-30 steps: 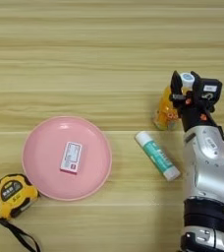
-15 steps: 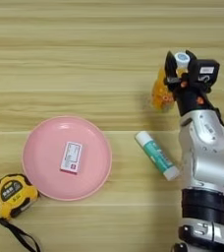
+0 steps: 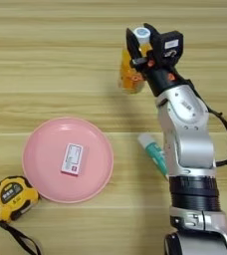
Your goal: Move the objects on the table
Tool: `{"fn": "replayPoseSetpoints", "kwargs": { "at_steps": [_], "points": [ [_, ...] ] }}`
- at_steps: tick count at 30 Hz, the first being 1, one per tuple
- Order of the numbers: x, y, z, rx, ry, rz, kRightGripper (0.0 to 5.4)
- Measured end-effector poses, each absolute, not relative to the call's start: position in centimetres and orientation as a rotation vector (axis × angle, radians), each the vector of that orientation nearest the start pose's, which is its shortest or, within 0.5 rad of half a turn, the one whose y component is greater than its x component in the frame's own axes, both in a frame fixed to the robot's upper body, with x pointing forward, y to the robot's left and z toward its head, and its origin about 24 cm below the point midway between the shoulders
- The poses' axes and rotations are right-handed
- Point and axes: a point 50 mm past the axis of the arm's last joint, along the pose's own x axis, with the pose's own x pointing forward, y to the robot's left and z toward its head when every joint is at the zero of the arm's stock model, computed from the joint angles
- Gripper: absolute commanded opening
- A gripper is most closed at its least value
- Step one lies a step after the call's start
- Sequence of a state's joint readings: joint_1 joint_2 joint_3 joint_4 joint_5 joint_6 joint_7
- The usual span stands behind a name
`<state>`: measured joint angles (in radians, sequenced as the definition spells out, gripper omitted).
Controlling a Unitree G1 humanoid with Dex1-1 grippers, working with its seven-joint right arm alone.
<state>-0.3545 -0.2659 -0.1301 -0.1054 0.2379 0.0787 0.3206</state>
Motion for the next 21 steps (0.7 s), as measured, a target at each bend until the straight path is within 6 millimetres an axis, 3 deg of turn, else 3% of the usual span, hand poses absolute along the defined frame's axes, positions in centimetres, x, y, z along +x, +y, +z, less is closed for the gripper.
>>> {"fn": "replayPoseSetpoints", "kwargs": {
  "at_steps": [8, 12, 21],
  "points": [
    [30.0, -15.6, 16.3, -0.054, -0.37, 0.435, 1.79],
    [30.9, -14.7, 16.0, -0.042, -0.352, 0.466, 1.78],
    [33.1, -13.9, 13.4, -0.014, -0.258, 0.472, 1.78]
  ]
}}
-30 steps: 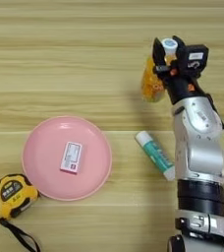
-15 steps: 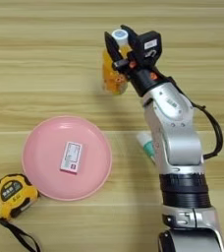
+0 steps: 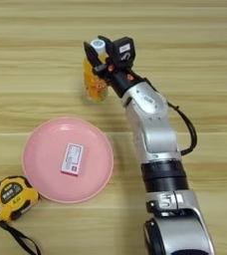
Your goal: Move the objects on the table
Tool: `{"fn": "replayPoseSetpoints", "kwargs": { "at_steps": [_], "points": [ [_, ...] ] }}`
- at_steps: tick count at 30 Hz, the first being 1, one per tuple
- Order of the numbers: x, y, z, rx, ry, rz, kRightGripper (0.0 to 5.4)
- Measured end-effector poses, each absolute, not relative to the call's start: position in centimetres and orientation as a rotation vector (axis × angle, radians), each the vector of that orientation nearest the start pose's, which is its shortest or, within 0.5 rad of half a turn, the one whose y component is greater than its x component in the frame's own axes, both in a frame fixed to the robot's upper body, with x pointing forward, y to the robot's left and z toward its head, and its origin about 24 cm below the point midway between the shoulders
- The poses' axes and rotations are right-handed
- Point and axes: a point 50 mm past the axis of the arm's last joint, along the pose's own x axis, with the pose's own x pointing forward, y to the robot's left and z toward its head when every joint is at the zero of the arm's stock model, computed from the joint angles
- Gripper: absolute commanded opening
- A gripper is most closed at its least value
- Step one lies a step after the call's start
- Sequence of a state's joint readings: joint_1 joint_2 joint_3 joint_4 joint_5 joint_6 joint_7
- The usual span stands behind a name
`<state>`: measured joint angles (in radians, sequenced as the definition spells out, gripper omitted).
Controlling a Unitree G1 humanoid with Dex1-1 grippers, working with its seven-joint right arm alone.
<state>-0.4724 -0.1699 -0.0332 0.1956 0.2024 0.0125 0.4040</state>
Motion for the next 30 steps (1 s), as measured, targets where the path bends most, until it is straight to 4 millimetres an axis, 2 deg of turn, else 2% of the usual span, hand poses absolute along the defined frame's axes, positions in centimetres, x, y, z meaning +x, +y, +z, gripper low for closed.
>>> {"fn": "replayPoseSetpoints", "kwargs": {
  "at_steps": [3, 7, 15, 30],
  "points": [
    [33.6, -13.8, 12.3, -0.005, -0.218, 0.467, 1.78],
    [34.3, -13.6, 9.9, 0.011, -0.133, 0.458, 1.78],
    [35.6, -12.3, 9.6, 0.018, -0.159, 0.468, 1.78],
    [35.8, -12.3, 10.6, 0.012, -0.228, 0.476, 1.78]
  ]
}}
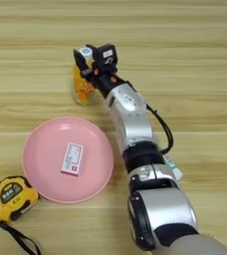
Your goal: Move the objects on the table
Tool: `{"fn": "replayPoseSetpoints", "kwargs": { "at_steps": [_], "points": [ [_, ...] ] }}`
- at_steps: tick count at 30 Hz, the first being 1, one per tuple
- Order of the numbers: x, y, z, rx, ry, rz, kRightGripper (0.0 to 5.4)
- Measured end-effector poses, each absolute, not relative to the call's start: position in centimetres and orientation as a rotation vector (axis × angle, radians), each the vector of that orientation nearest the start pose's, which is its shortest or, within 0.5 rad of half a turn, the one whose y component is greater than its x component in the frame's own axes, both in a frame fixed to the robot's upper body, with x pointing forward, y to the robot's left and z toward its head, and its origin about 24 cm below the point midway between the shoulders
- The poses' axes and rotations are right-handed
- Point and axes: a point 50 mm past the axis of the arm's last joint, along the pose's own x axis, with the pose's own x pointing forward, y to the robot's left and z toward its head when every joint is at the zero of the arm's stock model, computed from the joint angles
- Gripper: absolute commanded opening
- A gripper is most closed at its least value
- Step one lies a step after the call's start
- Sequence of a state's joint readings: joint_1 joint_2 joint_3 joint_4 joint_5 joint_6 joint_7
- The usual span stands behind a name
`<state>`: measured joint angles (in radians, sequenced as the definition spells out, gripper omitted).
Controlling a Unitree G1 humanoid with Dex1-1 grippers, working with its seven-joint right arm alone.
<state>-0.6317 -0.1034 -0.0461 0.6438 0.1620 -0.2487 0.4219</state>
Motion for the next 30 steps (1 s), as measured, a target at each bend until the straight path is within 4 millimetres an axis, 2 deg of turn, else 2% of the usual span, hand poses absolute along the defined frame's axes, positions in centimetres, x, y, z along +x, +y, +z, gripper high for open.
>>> {"fn": "replayPoseSetpoints", "kwargs": {
  "at_steps": [18, 19, 30],
  "points": [
    [35.78, -12.07, 10.55, 0.022, -0.23, 0.479, 1.78],
    [35.77, -12.02, 10.54, 0.023, -0.23, 0.48, 2.14],
    [35.89, -11.82, 11.01, 0.025, -0.251, 0.485, 3.33]
  ]
}}
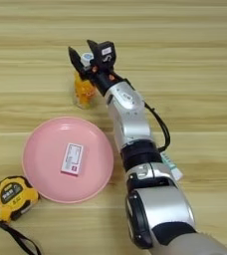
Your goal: Move the objects on the table
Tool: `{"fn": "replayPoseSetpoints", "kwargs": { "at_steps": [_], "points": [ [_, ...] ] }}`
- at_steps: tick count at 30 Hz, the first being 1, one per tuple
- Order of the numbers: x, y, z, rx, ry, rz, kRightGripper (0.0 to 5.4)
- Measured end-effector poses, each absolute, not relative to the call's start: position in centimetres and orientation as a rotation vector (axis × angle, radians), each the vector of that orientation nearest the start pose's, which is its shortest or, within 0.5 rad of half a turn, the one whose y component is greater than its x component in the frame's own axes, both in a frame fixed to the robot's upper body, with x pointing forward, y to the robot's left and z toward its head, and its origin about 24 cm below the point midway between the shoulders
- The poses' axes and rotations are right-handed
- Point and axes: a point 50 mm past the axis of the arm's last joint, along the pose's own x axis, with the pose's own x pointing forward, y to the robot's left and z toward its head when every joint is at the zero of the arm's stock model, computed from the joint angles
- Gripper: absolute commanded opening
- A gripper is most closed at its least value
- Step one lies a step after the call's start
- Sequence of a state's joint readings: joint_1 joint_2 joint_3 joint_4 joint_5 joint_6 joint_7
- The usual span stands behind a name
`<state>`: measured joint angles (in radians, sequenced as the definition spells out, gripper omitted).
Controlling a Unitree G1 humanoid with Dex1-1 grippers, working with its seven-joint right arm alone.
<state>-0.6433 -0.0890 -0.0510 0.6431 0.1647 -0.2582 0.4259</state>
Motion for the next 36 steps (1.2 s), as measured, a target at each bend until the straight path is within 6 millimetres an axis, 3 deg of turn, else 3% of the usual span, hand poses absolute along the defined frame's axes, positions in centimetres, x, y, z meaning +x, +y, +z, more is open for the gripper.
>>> {"fn": "replayPoseSetpoints", "kwargs": {
  "at_steps": [18, 28, 36],
  "points": [
    [35.8, -11.7, 11.8, 0.023, -0.287, 0.49, 5.25],
    [35.1, -11.9, 15.9, -0.002, -0.451, 0.499, 5.37],
    [33.7, -14.2, 20.3, -0.081, -0.57, 0.494, 5.37]
  ]
}}
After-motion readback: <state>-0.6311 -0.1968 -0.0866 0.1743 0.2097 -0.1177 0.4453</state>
